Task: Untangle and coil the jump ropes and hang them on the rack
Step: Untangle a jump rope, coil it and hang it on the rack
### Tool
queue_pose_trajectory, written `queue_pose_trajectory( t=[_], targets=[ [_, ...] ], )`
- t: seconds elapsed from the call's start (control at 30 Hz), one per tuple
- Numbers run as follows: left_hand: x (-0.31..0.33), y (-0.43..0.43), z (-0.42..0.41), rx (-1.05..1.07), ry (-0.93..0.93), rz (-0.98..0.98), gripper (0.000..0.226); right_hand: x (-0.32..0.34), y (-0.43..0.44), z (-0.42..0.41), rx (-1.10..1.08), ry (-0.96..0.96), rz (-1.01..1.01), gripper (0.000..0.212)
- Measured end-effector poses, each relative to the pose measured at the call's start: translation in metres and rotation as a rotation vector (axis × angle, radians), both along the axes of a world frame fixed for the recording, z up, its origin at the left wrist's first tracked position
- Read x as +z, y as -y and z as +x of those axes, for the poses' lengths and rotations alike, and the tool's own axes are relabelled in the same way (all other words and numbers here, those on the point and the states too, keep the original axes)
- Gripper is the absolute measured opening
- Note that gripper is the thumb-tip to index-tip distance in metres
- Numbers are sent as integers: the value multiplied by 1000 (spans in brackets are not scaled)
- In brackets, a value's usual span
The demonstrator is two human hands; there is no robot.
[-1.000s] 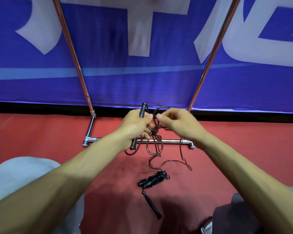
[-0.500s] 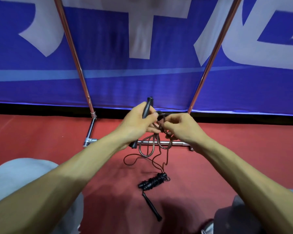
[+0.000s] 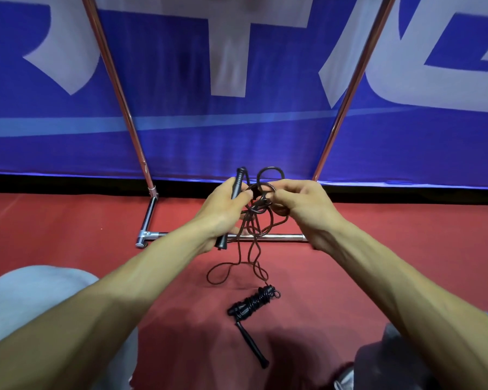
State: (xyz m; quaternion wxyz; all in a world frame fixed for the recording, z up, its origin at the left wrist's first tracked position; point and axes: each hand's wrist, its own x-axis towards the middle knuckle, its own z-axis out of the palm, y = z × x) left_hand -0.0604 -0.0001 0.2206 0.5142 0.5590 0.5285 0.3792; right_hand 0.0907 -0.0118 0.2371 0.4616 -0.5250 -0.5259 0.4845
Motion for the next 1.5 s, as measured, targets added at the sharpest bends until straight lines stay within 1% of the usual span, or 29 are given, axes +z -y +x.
queue_pose_trajectory(
  t=[0.03,0.07,0.2,0.3,0.4,0.5,0.63,0.8,0.9,0.93,0.97,1.03,1.07,1.13,1.23,1.3,1.37,1.5],
  targets=[
    [1,0,-1,-10,56,-22,7,0,0,1,9,-22,-10,19],
    [3,0,-2,-15,73,-18,7,-1,-1,1,17,-45,-19,21],
    [6,2,-4,-22,60,-8,9,-2,2,2,37,-125,-52,20],
    [8,3,-4,-33,46,-3,6,-1,4,3,61,-170,-98,22],
    [5,4,-1,-13,-45,81,10,-1,5,4,64,-155,-162,25],
    [4,5,-2,-31,-79,133,11,0,2,3,47,-147,-176,27],
    [8,6,-3,-76,-71,103,18,4,3,1,30,-145,-163,26],
    [12,8,0,-80,-20,34,14,6,0,3,-156,-20,-19,9],
    [16,10,3,-50,118,-48,14,4,1,2,-164,26,47,9],
    [18,11,3,-34,173,-75,13,2,1,1,-166,73,79,9],
    [21,11,3,-18,221,-97,12,0,1,0,-165,159,116,9],
    [24,10,2,-5,244,-104,13,-2,0,-1,-138,385,169,7],
    [24,9,1,-7,193,-81,12,-2,0,-1,-114,471,185,6],
    [24,7,-2,-32,12,-19,11,1,1,0,-62,566,219,5],
    [21,5,-8,-69,-236,75,15,6,3,2,12,634,266,10],
    [22,5,-11,-70,-350,213,16,6,4,3,54,671,279,15],
    [23,5,-12,-93,-345,282,14,8,6,2,62,640,281,16],
    [21,3,-10,-7,-283,277,9,9,4,1,63,459,215,18]
  ],
)
